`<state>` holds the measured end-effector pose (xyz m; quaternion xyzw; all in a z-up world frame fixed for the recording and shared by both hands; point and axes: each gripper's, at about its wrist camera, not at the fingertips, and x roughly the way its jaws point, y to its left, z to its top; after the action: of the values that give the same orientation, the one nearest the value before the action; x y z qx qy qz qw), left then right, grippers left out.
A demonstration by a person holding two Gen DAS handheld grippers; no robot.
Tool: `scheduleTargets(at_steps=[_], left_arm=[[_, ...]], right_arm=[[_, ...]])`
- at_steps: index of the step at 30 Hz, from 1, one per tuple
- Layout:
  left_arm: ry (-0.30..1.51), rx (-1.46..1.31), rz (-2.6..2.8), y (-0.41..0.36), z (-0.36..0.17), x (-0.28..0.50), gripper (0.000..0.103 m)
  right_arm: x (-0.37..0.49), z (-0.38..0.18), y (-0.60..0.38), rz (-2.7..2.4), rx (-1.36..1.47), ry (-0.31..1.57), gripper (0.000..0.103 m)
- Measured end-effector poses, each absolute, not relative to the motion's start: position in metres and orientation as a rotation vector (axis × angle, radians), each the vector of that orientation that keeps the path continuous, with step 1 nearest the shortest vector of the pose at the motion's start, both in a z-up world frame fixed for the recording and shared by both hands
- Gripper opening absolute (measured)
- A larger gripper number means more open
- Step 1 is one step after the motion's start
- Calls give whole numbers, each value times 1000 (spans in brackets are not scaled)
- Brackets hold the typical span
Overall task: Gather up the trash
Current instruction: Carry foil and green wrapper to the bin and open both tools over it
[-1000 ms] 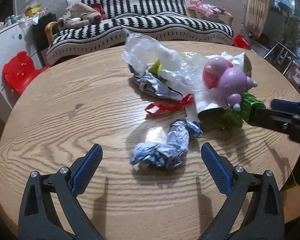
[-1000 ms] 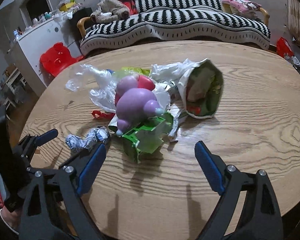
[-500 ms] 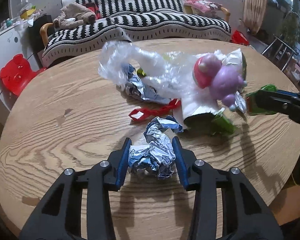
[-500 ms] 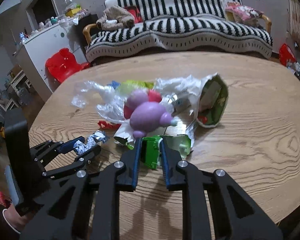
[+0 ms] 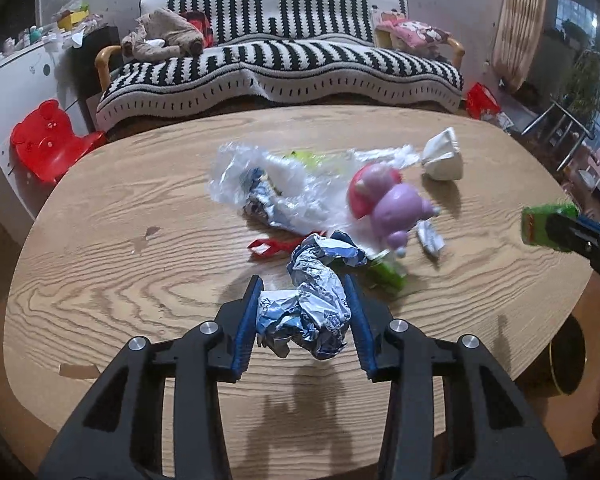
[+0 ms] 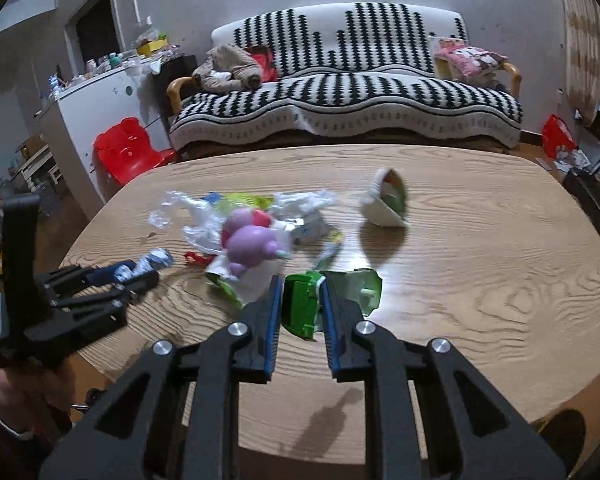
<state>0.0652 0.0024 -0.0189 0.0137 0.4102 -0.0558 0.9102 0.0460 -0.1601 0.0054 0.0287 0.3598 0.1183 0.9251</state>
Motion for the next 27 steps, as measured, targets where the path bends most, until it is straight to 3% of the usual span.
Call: scheduleTargets(at_steps=[13, 27], left_arm=[[816, 96, -284, -123, -16, 48, 41], [856, 147, -767, -379, -53, -11, 41]], right_arm=[[-12, 11, -311, 16, 103, 710, 19], [-140, -34, -511, -331, 276, 763, 19]])
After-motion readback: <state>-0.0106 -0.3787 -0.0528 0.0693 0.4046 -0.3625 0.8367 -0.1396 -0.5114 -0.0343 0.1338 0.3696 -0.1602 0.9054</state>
